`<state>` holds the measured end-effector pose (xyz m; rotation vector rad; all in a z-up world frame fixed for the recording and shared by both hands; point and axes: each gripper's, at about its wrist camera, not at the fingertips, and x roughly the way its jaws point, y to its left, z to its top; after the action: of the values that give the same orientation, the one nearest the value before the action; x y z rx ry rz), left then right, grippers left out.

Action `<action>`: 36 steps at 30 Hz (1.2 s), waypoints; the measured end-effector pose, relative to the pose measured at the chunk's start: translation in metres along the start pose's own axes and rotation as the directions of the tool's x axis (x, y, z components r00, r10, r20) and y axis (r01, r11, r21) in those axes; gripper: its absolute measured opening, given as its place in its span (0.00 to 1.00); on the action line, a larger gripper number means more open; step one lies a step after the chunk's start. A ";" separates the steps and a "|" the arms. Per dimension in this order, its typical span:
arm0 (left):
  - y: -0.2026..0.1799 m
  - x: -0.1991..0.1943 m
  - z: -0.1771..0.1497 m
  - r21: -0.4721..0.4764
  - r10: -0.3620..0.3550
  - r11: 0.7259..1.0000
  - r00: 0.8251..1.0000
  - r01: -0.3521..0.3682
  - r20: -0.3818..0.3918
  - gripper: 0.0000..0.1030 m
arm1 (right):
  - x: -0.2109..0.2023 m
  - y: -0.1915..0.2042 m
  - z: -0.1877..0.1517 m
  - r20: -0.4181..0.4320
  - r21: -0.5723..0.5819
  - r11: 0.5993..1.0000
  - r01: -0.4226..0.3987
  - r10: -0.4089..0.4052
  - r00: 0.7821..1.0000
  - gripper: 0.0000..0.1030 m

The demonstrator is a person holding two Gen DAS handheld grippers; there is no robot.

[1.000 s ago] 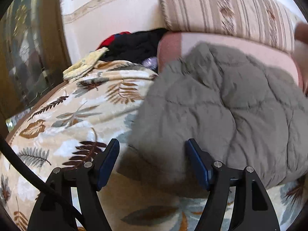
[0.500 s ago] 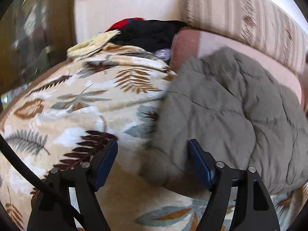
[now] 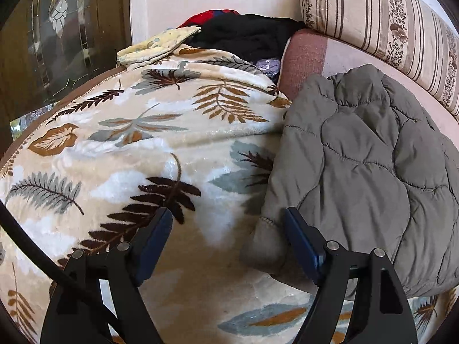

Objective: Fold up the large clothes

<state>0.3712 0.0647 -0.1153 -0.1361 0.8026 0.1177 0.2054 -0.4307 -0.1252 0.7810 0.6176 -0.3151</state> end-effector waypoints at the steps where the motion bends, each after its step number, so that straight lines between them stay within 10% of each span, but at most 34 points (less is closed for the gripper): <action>1: 0.003 -0.002 0.002 -0.017 -0.013 1.000 1.000 0.013 0.002 0.77 | -0.001 0.000 0.000 0.003 0.003 1.000 0.000 0.000 1.000 0.53; 21: 0.026 0.005 -0.003 -0.256 -0.195 0.951 0.979 0.174 -0.059 0.77 | 0.000 -0.030 -0.007 -0.041 0.226 0.970 -0.093 0.105 0.994 0.73; 28: 0.042 0.018 -0.009 -0.430 -0.373 0.851 0.923 0.301 -0.093 0.82 | 0.005 -0.031 -0.009 -0.038 0.255 0.956 -0.147 0.162 0.986 0.84; 36: 0.034 0.026 -0.016 -0.457 -0.438 0.820 0.892 0.346 -0.111 0.83 | 0.013 -0.035 -0.013 -0.053 0.279 0.949 -0.145 0.166 0.985 0.87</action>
<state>0.3724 0.0971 -0.1471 -0.7419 0.9366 -0.1220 0.1937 -0.4454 -0.1596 1.1066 0.5861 -0.2288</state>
